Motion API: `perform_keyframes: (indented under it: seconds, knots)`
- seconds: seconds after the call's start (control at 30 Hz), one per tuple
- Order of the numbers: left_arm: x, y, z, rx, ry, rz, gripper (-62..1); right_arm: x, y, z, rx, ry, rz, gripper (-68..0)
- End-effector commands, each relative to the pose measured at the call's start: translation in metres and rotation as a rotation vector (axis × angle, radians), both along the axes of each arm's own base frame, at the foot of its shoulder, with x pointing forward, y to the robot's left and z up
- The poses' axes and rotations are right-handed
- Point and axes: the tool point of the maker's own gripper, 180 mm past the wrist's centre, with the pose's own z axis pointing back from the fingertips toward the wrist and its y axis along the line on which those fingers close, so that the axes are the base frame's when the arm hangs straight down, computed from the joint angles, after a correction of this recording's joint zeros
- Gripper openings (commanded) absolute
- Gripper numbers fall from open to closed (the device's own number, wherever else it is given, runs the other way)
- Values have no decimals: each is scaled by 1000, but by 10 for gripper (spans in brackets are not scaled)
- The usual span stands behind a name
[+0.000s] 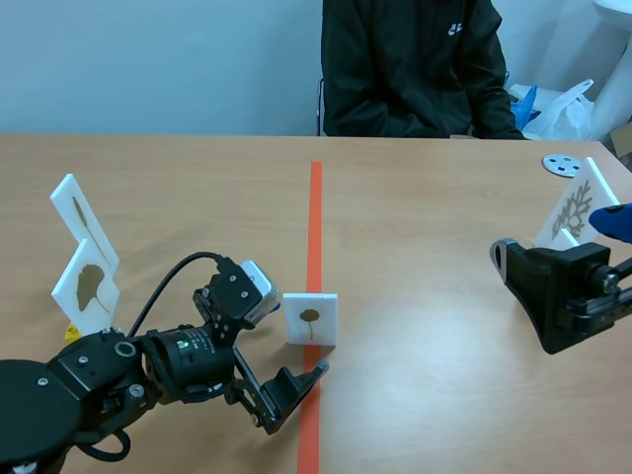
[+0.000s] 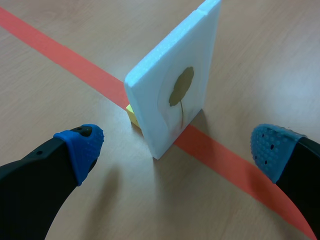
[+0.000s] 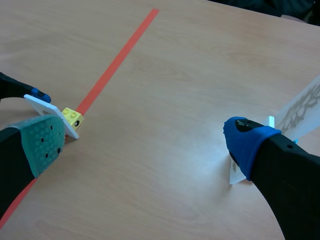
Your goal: Sort the leaf by its shape. The table is split by an orange tape line. A compound leaf with several leaflets goes to the left side, a simple leaf with one blade goes to the right side. Return to the home posture when a red brick is placed on the table.
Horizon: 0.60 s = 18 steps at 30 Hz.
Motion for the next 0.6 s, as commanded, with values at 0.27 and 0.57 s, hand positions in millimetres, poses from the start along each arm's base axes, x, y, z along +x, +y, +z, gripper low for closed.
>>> perform_keyframes:
  seconds: [0.27,0.57]
  knots:
    - [-6,-31,18,-76,-32,-77,-59,4,-5,6,-2,-24,-11,4]
    - [-8,-34,18,-76,-30,-85,-155,4,-5,6,-2,-23,-11,4]
